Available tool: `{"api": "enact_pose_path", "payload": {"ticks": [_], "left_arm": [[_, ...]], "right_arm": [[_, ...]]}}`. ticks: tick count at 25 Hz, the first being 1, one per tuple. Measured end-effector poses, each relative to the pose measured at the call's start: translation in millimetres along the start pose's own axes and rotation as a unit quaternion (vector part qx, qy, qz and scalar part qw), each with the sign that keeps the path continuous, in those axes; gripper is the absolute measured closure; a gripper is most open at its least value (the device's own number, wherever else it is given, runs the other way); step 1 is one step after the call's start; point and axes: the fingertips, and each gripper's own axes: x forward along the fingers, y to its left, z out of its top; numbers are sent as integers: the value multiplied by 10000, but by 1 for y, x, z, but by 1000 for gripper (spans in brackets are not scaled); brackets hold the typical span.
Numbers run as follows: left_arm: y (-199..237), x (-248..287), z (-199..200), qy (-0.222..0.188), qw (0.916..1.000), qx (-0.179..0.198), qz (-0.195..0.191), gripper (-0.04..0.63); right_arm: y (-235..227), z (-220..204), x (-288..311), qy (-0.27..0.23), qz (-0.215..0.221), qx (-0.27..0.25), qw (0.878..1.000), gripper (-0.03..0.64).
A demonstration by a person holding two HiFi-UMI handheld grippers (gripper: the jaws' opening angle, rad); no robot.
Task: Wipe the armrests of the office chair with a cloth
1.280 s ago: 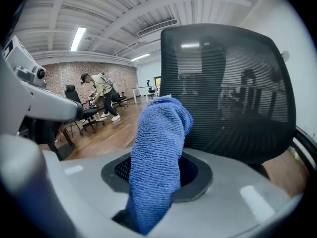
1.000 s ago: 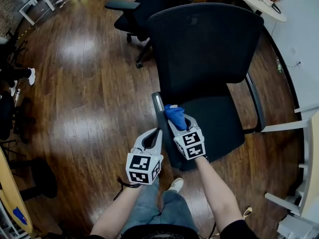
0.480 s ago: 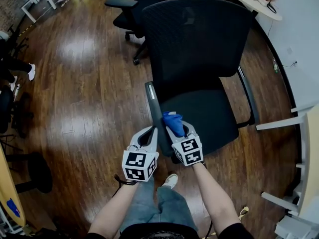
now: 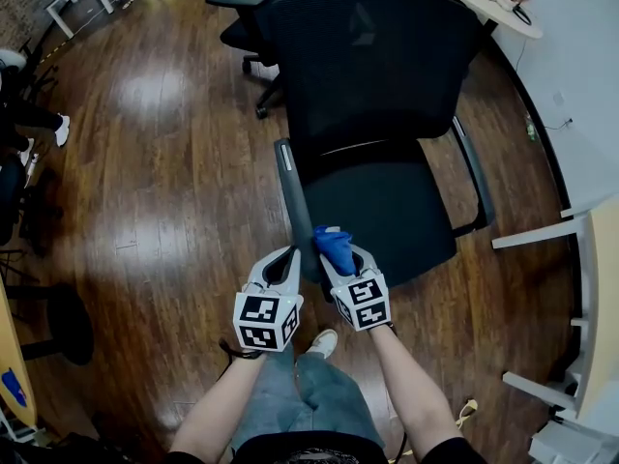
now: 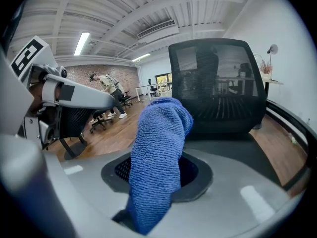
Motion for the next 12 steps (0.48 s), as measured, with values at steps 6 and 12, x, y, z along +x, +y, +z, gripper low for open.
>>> {"api": "enact_pose_path", "payload": {"ticks": [6,12], "left_arm": [[-7,-10,-14,-5,10000,-76,41,592],[-9,-12,-11,-73,9999,-114,80,592]], "right_arm": [[12,-18,-17,10,12,119,9999,480],[15,-14,-24,-67,-36,161,9998,480]]}}
